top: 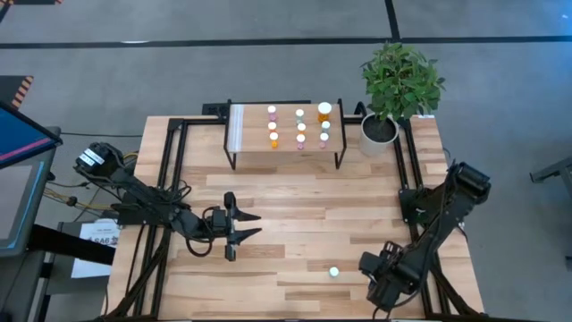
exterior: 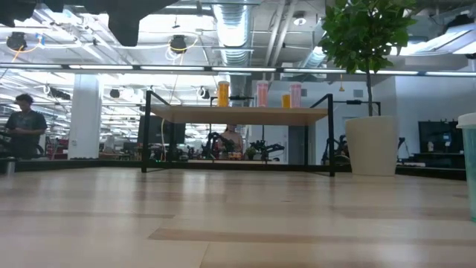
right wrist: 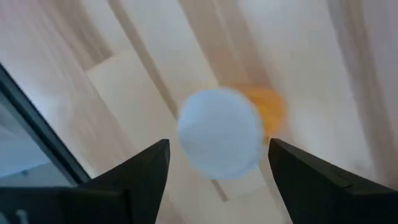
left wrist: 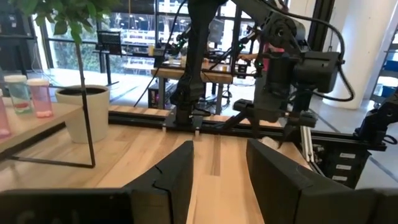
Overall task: Pick and place medicine bottles onto shelf by color
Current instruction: Put the large orange pill bottle on the shelf
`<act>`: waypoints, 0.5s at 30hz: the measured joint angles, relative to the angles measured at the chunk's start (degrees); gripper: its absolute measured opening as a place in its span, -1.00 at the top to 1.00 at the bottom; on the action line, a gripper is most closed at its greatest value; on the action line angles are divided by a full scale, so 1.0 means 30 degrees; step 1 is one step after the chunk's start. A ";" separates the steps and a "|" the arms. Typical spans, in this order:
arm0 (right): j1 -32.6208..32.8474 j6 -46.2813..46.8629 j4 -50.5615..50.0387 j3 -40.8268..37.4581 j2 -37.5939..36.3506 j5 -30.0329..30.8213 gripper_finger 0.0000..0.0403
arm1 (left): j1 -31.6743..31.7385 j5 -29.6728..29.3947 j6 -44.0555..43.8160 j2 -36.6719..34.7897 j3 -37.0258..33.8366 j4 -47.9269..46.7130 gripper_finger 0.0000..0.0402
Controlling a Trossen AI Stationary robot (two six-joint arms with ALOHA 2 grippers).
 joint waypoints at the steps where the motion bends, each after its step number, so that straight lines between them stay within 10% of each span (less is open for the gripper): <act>1: -0.0021 0.0041 0.0116 -0.0081 -0.0021 0.0019 -0.47 | -0.0004 0.0000 -0.0109 0.0000 0.0000 -0.0086 0.32; 15: -0.0582 -0.3722 0.0268 -0.0224 0.0113 0.0377 -0.47 | 0.0000 -0.0007 -0.0183 0.0000 0.0008 -0.0135 0.32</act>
